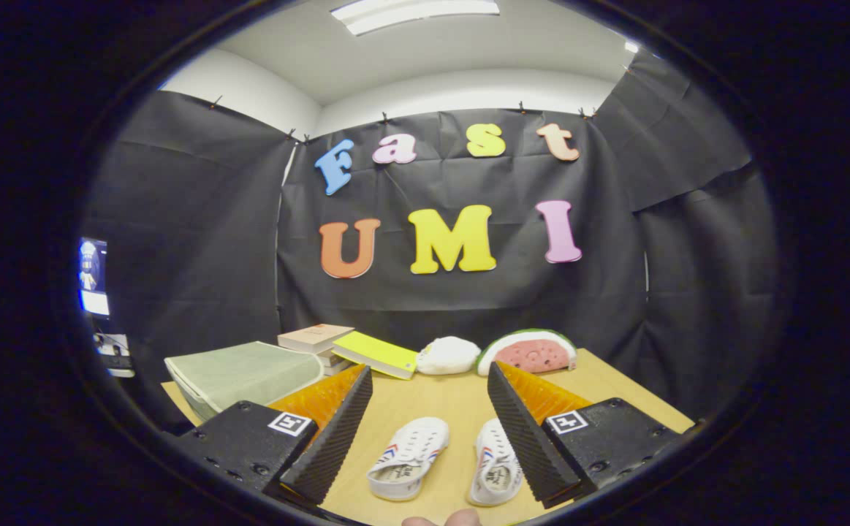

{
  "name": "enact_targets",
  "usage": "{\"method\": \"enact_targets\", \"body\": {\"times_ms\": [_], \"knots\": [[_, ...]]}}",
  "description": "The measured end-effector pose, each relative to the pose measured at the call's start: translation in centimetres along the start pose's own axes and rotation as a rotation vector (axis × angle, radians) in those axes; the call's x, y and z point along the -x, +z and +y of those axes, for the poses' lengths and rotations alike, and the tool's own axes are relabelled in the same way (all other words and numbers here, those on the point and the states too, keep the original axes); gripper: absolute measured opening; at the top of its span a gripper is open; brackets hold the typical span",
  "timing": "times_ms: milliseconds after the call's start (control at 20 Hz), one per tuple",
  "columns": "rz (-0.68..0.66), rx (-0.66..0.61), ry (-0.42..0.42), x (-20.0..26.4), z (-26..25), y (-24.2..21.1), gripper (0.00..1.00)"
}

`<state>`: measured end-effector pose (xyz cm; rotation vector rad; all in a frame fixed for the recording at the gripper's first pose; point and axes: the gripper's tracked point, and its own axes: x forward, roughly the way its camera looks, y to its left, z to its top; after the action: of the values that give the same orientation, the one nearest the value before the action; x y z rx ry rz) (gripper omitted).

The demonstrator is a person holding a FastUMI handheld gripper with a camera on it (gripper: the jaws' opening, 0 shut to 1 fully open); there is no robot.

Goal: Open the storage box then place both shoes into the box .Put the left shoe in first, then the right shoe, with the right side of both shoes facing outward in a uniform manner.

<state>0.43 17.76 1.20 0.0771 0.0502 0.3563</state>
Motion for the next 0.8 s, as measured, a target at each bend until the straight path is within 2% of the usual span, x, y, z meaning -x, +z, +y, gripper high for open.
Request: {"method": "enact_targets", "body": {"times_ms": [250, 500, 650, 800], "knots": [[0.098, -0.074, 0.214, -3.3, 7.3, -3.1, 1.0], [0.22, -0.255, 0.462, -5.1, 14.3, -6.1, 1.0], [0.288, -0.342, 0.542, -5.8, 16.5, -7.5, 1.0], [0.34, -0.396, 0.569, -6.6, 17.7, -8.9, 1.0]]}}
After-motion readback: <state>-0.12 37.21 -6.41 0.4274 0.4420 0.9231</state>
